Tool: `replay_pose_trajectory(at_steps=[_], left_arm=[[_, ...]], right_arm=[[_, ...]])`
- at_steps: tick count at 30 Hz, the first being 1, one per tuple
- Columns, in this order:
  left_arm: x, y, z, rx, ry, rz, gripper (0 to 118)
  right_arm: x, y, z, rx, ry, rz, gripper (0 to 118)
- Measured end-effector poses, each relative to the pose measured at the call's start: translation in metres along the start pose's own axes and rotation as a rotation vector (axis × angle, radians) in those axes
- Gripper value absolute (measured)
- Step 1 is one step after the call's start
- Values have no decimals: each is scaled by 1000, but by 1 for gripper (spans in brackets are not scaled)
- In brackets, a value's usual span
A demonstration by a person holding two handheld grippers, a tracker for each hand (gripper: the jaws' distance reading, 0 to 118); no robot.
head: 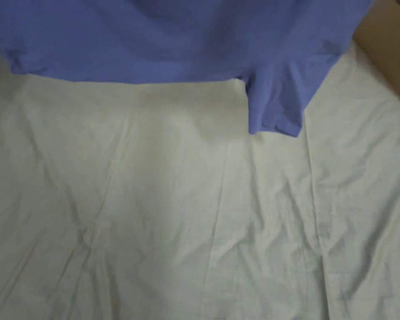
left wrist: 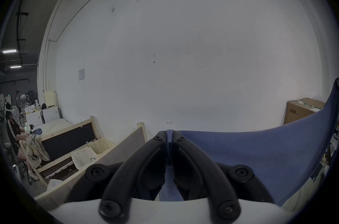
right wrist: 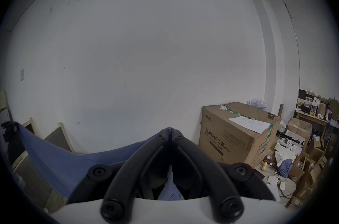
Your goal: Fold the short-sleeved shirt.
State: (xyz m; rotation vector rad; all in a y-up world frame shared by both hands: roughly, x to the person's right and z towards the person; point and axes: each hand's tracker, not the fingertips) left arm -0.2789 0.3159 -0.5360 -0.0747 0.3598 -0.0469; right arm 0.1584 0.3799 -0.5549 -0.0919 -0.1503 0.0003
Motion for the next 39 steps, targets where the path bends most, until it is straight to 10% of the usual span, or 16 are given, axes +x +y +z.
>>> replay_pose_trajectory(at_steps=[16,39], left_arm=[[17,-154,-18,-192,-45,-20,4],[-54,-504,286,-718,-205,93,4]], right_arm=[[23,-142,-24,-144,11,-20,1],[147,-510,199,-698,129,-70,1]])
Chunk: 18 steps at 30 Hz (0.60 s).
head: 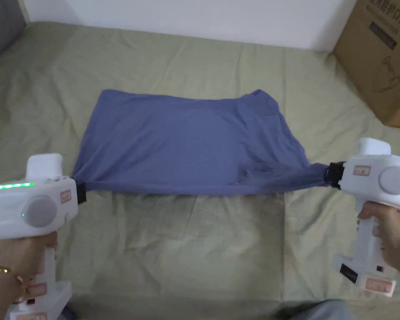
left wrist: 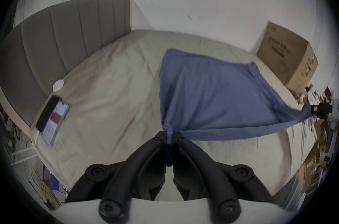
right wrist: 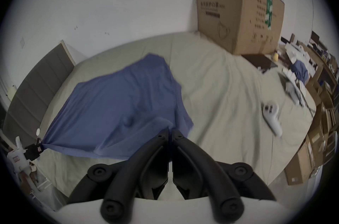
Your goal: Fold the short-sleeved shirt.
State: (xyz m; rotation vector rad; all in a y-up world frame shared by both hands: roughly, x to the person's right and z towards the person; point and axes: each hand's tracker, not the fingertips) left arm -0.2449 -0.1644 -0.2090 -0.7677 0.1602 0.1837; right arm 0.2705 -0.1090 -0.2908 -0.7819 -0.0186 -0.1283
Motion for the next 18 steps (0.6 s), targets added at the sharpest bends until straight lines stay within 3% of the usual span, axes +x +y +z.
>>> replay_pose_trajectory(at_steps=[13,14,15,16,17,18], left_arm=[[-15,-68,60,-104,-18,66,8],[-15,-69,61,-107,-15,75,16],[-16,-67,63,-106,-3,93,33],[-18,-65,65,-104,18,118,69],[-22,-63,68,-104,20,147,94],[-28,-59,71,-95,8,190,108]], right_arm=[[64,-123,49,-122,23,-23,1],[63,-126,51,-118,22,-22,1],[63,-128,52,-110,20,-22,2],[62,-127,54,-109,16,-22,22],[62,-125,56,-117,-7,-17,46],[63,-122,61,-115,-13,-11,75]])
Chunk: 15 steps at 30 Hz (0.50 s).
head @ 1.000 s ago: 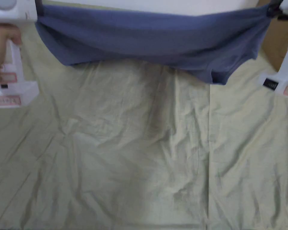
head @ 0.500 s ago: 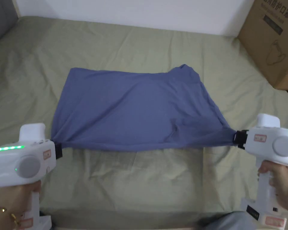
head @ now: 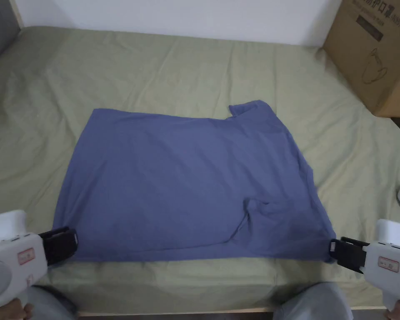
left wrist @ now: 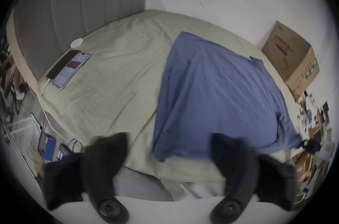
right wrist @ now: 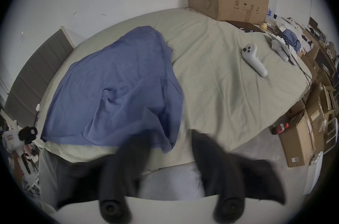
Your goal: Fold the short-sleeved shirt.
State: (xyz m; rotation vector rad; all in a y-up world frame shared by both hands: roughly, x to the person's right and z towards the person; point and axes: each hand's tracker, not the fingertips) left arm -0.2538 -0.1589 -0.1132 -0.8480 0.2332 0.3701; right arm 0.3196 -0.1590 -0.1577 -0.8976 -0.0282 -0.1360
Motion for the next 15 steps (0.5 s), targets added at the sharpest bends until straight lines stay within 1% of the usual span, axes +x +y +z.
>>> replay_pose_trajectory(at_steps=[1,2,4,6,9,12,15], left_arm=[[-5,5,7,29,-16,34,110],[-9,11,16,64,-27,60,110],[-16,27,30,129,-18,84,110],[-13,43,46,231,-10,68,110],[7,63,70,392,-16,2,110],[38,72,89,524,-21,-104,110],[66,72,98,625,-38,-184,110]], right_arm=[[0,3,6,2,-5,4,104],[0,6,14,14,-23,21,113],[-4,14,38,148,-60,61,114],[-13,28,60,249,-95,101,114],[-31,48,88,399,-50,115,115],[-54,62,108,542,-5,134,116],[-78,70,117,635,19,149,116]])
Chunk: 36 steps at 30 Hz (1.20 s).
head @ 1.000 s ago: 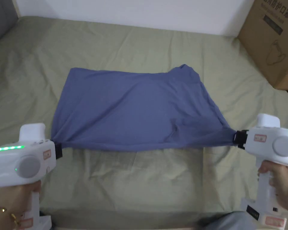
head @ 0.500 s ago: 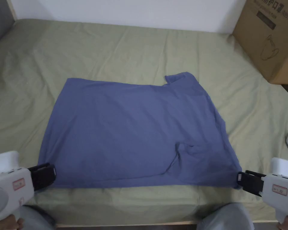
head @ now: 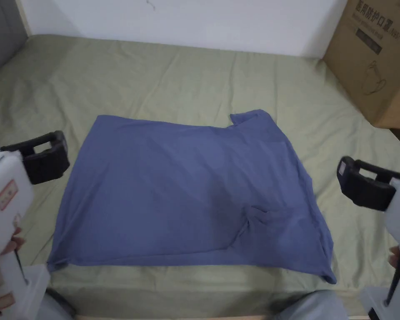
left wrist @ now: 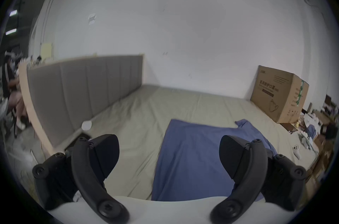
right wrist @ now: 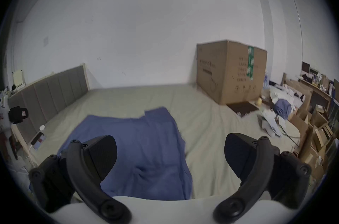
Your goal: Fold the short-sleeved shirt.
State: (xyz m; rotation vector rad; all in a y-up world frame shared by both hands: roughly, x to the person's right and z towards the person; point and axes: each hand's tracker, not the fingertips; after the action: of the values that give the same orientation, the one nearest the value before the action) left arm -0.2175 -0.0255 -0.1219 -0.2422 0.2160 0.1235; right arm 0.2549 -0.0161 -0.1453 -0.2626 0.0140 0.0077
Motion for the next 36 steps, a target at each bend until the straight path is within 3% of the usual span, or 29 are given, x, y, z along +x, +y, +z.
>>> replay_pose_trajectory(at_steps=[4,6,9,10,11,12,13,22,24,25,26,27,28,29,30,31,32,36], left_arm=[[28,2,2,118,-1,-73,108],[38,-1,0,139,-26,-123,95],[49,-5,-6,124,-52,-162,47],[50,-6,-7,120,-65,-155,20],[52,-9,-9,114,-64,-141,3],[53,-11,-10,115,-64,-123,0],[52,-14,-11,116,-65,-103,0],[35,-25,-22,0,-80,-97,0],[24,-23,-30,-102,-91,-104,0],[18,-21,-35,-163,-84,-99,2],[11,-21,-41,-231,-76,-83,14],[1,-23,-47,-291,-80,-53,42],[-9,-27,-51,-341,-88,-21,78],[-17,-31,-55,-400,-92,-2,90],[-23,-36,-59,-458,-81,0,90],[-28,-45,-62,-508,-61,-3,113],[-33,-53,-60,-524,-49,-15,118],[-44,-87,-63,-665,0,-8,118]], right_arm=[[-26,5,-5,77,0,20,113],[-36,6,-10,86,4,21,101],[-47,5,-16,91,11,12,55],[-49,4,-18,93,11,5,33],[-52,3,-19,94,8,-4,17],[-53,2,-20,93,12,-14,4],[-54,1,-22,91,11,-29,0],[-49,-4,-28,48,27,-54,0],[-48,-7,-30,41,28,-47,0],[-47,-8,-31,35,31,-42,0],[-47,-10,-32,28,32,-39,0],[-47,-11,-34,20,32,-41,0],[-46,-13,-35,11,33,-42,0],[-45,-15,-36,3,35,-43,0],[-46,-16,-36,-2,32,-40,0],[-47,-19,-37,-11,28,-30,0],[-46,-21,-38,-20,27,-19,0],[-46,-30,-41,-58,19,7,0]])
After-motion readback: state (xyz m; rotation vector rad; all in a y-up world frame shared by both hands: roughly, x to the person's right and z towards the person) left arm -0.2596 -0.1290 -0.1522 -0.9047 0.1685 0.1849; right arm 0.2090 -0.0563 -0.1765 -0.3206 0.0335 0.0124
